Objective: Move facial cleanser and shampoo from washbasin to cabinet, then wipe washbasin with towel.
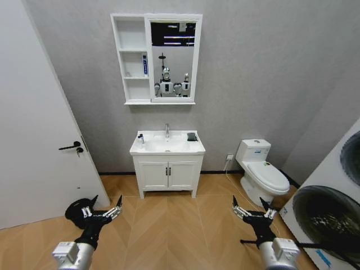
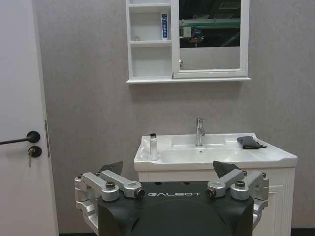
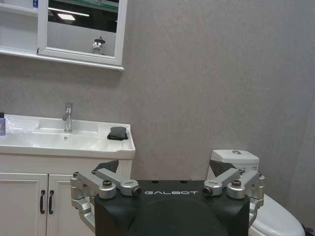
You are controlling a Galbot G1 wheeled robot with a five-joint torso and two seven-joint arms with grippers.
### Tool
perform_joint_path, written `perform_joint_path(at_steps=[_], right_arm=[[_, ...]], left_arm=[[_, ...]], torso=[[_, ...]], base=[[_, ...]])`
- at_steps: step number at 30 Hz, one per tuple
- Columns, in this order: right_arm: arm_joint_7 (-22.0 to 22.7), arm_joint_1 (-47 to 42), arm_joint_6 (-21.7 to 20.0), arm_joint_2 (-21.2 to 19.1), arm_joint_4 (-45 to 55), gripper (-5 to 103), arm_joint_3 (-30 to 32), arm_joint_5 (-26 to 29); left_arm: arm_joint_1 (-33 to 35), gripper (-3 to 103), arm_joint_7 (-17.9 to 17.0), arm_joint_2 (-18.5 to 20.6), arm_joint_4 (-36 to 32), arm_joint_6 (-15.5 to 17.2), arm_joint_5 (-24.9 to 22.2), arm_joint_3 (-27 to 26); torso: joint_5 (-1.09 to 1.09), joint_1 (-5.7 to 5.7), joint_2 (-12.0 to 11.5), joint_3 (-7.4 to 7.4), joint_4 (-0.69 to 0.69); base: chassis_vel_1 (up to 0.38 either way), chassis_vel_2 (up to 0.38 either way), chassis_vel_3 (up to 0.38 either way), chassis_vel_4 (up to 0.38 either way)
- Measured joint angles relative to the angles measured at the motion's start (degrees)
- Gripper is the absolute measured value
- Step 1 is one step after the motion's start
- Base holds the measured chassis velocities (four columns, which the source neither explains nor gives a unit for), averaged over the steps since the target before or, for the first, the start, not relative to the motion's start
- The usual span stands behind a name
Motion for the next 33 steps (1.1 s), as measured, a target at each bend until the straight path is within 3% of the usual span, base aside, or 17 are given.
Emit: perform_joint_path(at_steps=[33], right_arm=[[0.03, -0.49, -0.11, 0.11, -0.28, 100, -0.30, -0.70]], left_arm=[[-0.19, 100, 0.53, -0.23, 0.47, -1.21, -0.81, -0.02]], torso=[[0.00, 0.00, 0.00, 0.00, 0.00]], base=[[0.000, 0.000, 0.000, 0.000]])
